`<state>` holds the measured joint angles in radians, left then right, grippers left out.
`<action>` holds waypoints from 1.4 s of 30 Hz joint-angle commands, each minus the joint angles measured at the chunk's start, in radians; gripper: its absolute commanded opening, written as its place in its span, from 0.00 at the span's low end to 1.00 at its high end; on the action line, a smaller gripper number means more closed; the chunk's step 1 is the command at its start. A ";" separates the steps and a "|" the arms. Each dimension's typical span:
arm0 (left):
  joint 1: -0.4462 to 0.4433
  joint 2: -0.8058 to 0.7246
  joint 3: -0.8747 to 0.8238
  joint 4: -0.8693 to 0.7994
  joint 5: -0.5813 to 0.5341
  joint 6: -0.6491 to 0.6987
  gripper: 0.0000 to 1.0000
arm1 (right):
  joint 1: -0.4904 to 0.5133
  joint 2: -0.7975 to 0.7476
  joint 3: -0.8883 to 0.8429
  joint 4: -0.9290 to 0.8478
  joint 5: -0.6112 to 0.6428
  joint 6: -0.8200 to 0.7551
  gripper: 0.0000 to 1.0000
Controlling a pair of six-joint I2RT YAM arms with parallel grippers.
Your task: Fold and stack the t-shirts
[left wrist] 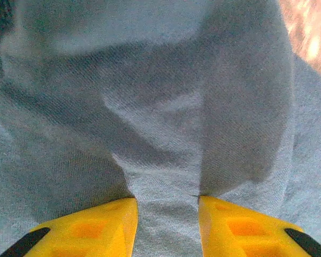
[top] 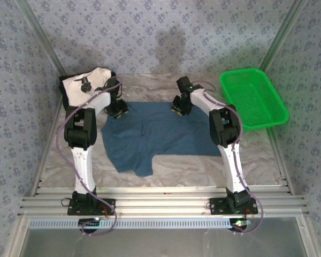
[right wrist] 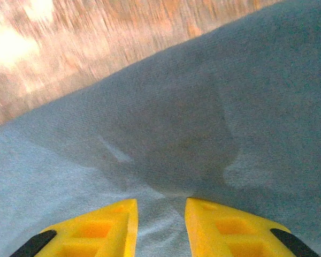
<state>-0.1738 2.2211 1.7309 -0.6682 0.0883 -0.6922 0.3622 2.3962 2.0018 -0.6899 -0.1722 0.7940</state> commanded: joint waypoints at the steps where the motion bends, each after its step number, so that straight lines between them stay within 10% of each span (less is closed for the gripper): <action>1: 0.030 0.121 0.108 -0.084 -0.021 0.035 0.37 | -0.040 0.148 0.152 -0.113 0.015 0.016 0.34; 9: 0.039 0.146 0.359 -0.088 0.128 0.030 0.54 | -0.087 0.227 0.361 0.027 -0.147 0.020 0.40; 19: -0.020 -0.191 0.511 -0.142 0.203 0.012 0.65 | -0.061 -0.208 0.187 0.002 -0.280 -0.273 0.73; 28: -0.035 -0.805 -0.058 -0.096 0.127 -0.035 0.93 | -0.109 -0.892 -0.543 0.040 -0.290 -0.380 0.91; 42: -0.038 -1.629 -0.922 -0.412 0.096 -0.275 0.88 | -0.251 -1.392 -1.173 -0.097 -0.363 -0.298 0.94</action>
<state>-0.2115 0.6777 0.8757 -0.9924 0.1917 -0.8787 0.1280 1.0458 0.8726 -0.7540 -0.4858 0.4709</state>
